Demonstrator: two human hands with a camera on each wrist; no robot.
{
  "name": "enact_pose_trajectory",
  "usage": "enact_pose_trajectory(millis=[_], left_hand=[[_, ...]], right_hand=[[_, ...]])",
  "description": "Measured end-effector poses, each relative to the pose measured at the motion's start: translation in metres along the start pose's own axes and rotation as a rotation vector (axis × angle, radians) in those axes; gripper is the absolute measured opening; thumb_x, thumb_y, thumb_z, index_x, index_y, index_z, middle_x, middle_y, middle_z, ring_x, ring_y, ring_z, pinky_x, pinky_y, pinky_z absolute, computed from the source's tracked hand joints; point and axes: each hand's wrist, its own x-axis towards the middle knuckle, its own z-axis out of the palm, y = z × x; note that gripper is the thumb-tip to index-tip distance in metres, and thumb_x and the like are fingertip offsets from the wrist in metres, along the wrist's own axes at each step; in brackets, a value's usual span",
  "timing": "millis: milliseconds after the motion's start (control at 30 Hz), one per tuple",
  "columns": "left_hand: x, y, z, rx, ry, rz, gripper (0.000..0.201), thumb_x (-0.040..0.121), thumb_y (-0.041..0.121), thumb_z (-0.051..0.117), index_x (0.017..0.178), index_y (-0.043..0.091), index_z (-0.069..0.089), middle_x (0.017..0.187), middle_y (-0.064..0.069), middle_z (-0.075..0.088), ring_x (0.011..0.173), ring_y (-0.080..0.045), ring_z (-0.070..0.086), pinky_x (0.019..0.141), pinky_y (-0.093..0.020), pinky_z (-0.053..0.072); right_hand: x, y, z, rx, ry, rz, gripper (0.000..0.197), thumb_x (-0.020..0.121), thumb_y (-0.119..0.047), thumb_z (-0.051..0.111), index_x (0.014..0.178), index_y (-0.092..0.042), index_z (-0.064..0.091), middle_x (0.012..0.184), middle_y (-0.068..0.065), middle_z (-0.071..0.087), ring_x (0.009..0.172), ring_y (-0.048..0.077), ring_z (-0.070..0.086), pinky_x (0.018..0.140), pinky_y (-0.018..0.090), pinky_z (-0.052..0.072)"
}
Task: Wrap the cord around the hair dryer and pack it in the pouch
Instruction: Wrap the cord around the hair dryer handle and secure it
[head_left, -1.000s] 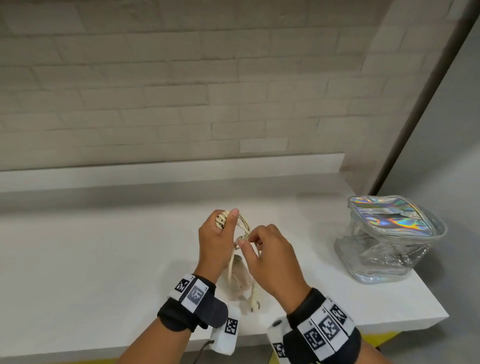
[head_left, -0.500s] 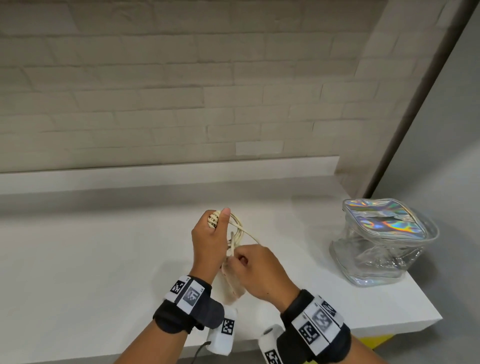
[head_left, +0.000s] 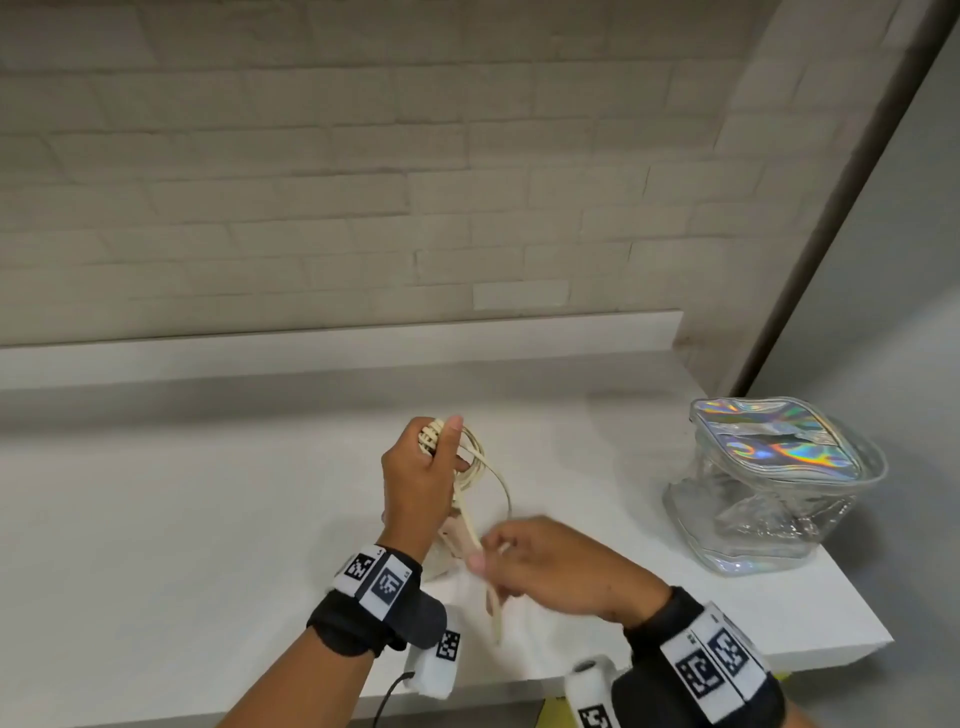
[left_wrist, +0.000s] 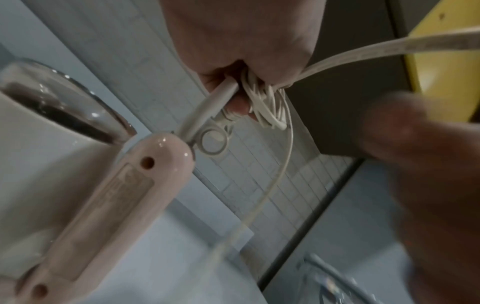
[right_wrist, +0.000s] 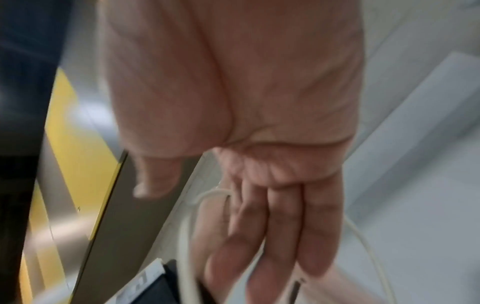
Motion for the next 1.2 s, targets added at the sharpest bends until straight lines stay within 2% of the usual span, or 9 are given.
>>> enact_pose_trajectory(millis=[100, 233, 433, 600, 700, 833, 1033, 1133, 1200], left_hand=[[-0.010, -0.001, 0.007, 0.033, -0.092, 0.055, 0.029, 0.087, 0.045, 0.061, 0.080, 0.017, 0.060, 0.062, -0.001, 0.069, 0.060, -0.017, 0.068, 0.060, -0.034, 0.055], [-0.007, 0.005, 0.003, -0.001, -0.081, 0.054, 0.024, 0.090, 0.036, 0.061, 0.080, 0.014, 0.061, 0.063, 0.001, 0.068, 0.059, -0.008, 0.065, 0.057, -0.021, 0.051], [-0.005, 0.011, -0.003, 0.034, -0.070, 0.085, 0.014, 0.092, 0.035, 0.060, 0.081, 0.025, 0.059, 0.070, 0.004, 0.066, 0.062, -0.004, 0.062, 0.056, -0.013, 0.047], [-0.003, 0.008, -0.003, 0.043, -0.101, 0.112, 0.008, 0.093, 0.030, 0.059, 0.086, 0.027, 0.060, 0.093, 0.009, 0.059, 0.082, 0.002, 0.059, 0.068, -0.006, 0.043], [-0.002, 0.008, -0.006, -0.039, -0.166, 0.013, 0.016, 0.095, 0.032, 0.056, 0.085, 0.021, 0.061, 0.079, 0.005, 0.066, 0.068, -0.001, 0.062, 0.060, -0.011, 0.046], [0.001, 0.011, -0.011, -0.104, -0.145, -0.098, 0.025, 0.095, 0.035, 0.055, 0.085, 0.012, 0.061, 0.059, 0.003, 0.059, 0.054, -0.008, 0.058, 0.052, -0.016, 0.047], [-0.007, 0.018, -0.008, -0.045, -0.201, -0.060, 0.028, 0.093, 0.036, 0.058, 0.078, 0.013, 0.060, 0.053, 0.000, 0.052, 0.044, -0.006, 0.047, 0.047, -0.015, 0.041], [-0.011, 0.018, -0.003, -0.004, -0.213, -0.046, 0.030, 0.091, 0.038, 0.060, 0.076, 0.012, 0.059, 0.053, 0.000, 0.053, 0.043, -0.007, 0.047, 0.046, -0.017, 0.041], [-0.015, 0.018, -0.002, 0.012, -0.210, -0.046, 0.031, 0.091, 0.038, 0.060, 0.075, 0.012, 0.059, 0.054, -0.001, 0.053, 0.044, -0.008, 0.047, 0.046, -0.017, 0.041]], right_hand=[[0.018, -0.012, 0.003, 0.239, 0.213, 0.022, 0.040, 0.095, -0.047, 0.048, 0.084, -0.012, 0.064, 0.073, 0.005, 0.073, 0.069, 0.015, 0.067, 0.082, 0.038, 0.054], [0.024, -0.013, 0.002, 0.280, 0.337, -0.020, 0.025, 0.094, -0.027, 0.056, 0.074, -0.014, 0.063, 0.054, -0.007, 0.059, 0.055, 0.008, 0.055, 0.065, 0.027, 0.048], [0.011, -0.006, -0.002, 0.187, 0.473, -0.110, 0.025, 0.094, -0.025, 0.055, 0.072, -0.022, 0.067, 0.054, -0.007, 0.060, 0.062, 0.017, 0.061, 0.076, 0.042, 0.053], [-0.003, 0.001, -0.006, 0.181, 0.484, -0.143, 0.022, 0.096, -0.023, 0.054, 0.081, -0.019, 0.071, 0.067, 0.001, 0.067, 0.068, 0.022, 0.061, 0.075, 0.039, 0.052], [-0.009, 0.015, -0.010, 0.198, 0.548, -0.134, 0.023, 0.097, -0.021, 0.052, 0.084, -0.025, 0.070, 0.073, 0.003, 0.069, 0.077, 0.026, 0.064, 0.074, 0.034, 0.051], [-0.012, 0.049, -0.023, 0.124, 0.658, -0.044, 0.023, 0.097, -0.021, 0.051, 0.084, -0.029, 0.069, 0.063, -0.002, 0.063, 0.064, 0.010, 0.058, 0.064, 0.025, 0.046], [0.009, 0.089, -0.028, -0.189, 0.621, 0.138, 0.014, 0.095, -0.021, 0.054, 0.101, -0.026, 0.067, 0.061, -0.010, 0.056, 0.058, 0.005, 0.053, 0.056, 0.010, 0.038], [0.021, 0.084, -0.021, -0.231, 0.600, 0.134, 0.024, 0.096, -0.022, 0.053, 0.118, -0.022, 0.061, 0.073, -0.009, 0.056, 0.067, 0.005, 0.054, 0.065, 0.013, 0.039], [0.026, 0.078, -0.017, -0.333, 0.628, 0.090, 0.034, 0.094, -0.026, 0.057, 0.127, -0.022, 0.056, 0.097, -0.005, 0.057, 0.092, 0.011, 0.056, 0.083, 0.023, 0.043]])
